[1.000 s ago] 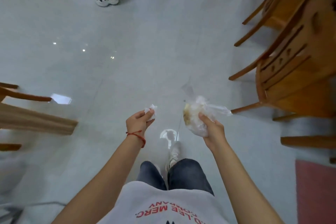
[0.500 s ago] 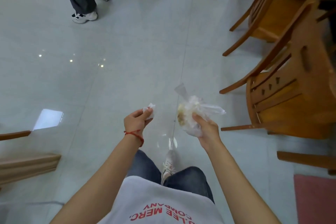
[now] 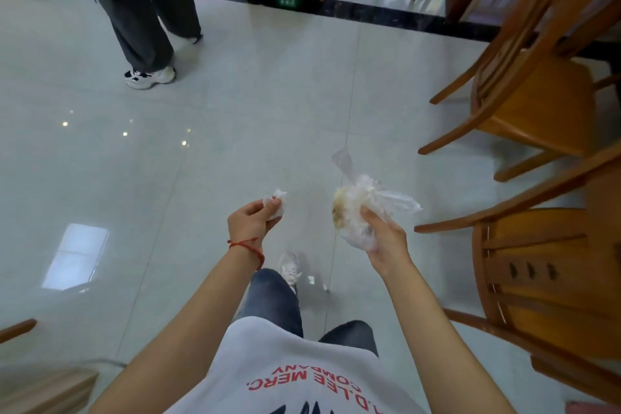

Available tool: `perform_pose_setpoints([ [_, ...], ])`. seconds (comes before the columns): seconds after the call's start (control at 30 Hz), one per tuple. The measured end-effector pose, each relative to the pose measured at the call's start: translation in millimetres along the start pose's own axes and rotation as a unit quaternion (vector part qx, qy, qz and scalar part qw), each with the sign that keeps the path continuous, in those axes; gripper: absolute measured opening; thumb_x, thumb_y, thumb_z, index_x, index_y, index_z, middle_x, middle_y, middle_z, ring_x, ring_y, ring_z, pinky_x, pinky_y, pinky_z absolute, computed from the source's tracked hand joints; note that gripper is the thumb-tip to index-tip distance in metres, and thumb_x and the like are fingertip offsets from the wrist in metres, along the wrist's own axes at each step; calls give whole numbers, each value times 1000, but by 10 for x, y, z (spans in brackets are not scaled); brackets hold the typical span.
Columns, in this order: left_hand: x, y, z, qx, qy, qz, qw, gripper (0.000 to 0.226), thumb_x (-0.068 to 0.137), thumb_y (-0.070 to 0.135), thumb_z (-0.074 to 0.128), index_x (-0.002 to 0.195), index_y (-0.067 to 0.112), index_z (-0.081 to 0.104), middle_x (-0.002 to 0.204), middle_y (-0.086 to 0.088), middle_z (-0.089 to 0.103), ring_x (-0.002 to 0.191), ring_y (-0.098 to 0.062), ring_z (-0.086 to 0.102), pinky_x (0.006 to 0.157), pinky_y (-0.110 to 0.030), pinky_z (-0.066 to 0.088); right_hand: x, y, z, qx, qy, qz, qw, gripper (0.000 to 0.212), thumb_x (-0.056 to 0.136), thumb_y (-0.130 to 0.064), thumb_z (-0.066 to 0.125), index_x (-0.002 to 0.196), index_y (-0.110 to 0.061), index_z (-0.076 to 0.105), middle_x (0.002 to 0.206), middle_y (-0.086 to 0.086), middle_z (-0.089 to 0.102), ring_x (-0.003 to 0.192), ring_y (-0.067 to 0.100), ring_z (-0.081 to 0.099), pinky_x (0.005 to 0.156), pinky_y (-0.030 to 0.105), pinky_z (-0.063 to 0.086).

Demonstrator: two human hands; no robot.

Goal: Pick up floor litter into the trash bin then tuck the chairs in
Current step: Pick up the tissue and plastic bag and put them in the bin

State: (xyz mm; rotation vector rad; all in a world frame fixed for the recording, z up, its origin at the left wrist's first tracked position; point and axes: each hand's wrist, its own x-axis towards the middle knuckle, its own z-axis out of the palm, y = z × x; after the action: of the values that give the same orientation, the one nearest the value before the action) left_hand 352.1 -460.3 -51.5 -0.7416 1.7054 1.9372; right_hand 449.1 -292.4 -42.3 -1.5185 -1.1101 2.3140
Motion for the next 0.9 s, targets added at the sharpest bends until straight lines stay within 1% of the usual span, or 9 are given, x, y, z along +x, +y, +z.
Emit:
perform_pose_setpoints([
  [0.1, 383, 421, 224, 3, -19, 7, 1000, 11, 80, 0, 65, 91, 2, 63, 93, -11, 63, 81, -21, 62, 65, -20, 57, 257, -306, 426, 1, -1, -6, 1000, 15, 81, -3, 65, 92, -13, 64, 94, -2, 66, 91, 17, 63, 88, 36, 49],
  [0.27, 897, 940, 590, 0, -26, 13, 1000, 10, 80, 2, 65, 89, 5, 63, 86, -7, 64, 81, -20, 62, 64, -19, 57, 692, -724, 919, -17, 17, -7, 1000, 15, 81, -5, 67, 93, -13, 63, 92, -3, 65, 89, 16, 62, 87, 33, 49],
  [0.4, 1338, 1228, 904, -4, -28, 14, 1000, 14, 79, 2, 66, 93, 2, 64, 95, -13, 63, 87, -23, 61, 65, -19, 57, 1115, -1054, 1236, -25, 18, -6, 1000, 12, 81, -8, 68, 88, -17, 64, 94, -1, 66, 90, 17, 62, 86, 33, 49],
  [0.5, 1661, 1479, 1194, -10, -32, 21, 999, 16, 79, 1, 66, 94, -3, 63, 88, -10, 64, 82, -21, 62, 65, -19, 57, 1489, -1327, 1507, -18, 10, -10, 1000, 12, 81, -7, 67, 87, -16, 64, 97, 1, 65, 91, 17, 62, 84, 32, 49],
  [0.57, 1855, 1684, 1383, -16, -32, 30, 999, 16, 79, 1, 65, 94, -5, 63, 85, -8, 64, 79, -17, 62, 64, -18, 56, 1731, -1546, 1717, -21, 5, -10, 1000, 11, 81, -6, 67, 87, -16, 65, 96, 1, 65, 94, 20, 61, 88, 34, 49],
  [0.63, 2059, 1886, 1582, -20, -31, 36, 999, 11, 80, 1, 65, 90, -3, 64, 83, -6, 64, 77, -15, 62, 63, -17, 56, 1975, -1781, 1950, -20, 2, -10, 1000, 12, 80, -6, 68, 87, -15, 65, 95, 1, 66, 98, 23, 61, 93, 38, 49],
  [0.7, 2197, 2081, 1717, -14, -22, 36, 999, 12, 80, 1, 65, 91, -3, 64, 84, -6, 65, 78, -14, 62, 62, -17, 56, 2134, -1964, 2124, -28, 3, -10, 1000, 13, 79, -6, 69, 87, -15, 65, 95, 1, 66, 97, 23, 60, 94, 40, 49],
  [0.8, 2477, 2362, 1922, -26, -11, 41, 999, 7, 80, 2, 65, 86, -1, 64, 84, -6, 65, 78, -15, 63, 61, -17, 56, 2409, -2284, 2431, -34, -18, -6, 999, 16, 77, -6, 71, 90, -14, 66, 96, 1, 67, 96, 23, 62, 94, 40, 49],
  [0.9, 2815, 2678, 2128, -31, -3, 46, 998, 5, 80, 2, 65, 84, -1, 65, 83, -4, 65, 68, -9, 67, 62, -17, 56, 2731, -2562, 2765, -31, -23, -12, 999, 16, 77, -3, 70, 89, -13, 66, 97, 2, 67, 90, 21, 62, 88, 37, 51],
])
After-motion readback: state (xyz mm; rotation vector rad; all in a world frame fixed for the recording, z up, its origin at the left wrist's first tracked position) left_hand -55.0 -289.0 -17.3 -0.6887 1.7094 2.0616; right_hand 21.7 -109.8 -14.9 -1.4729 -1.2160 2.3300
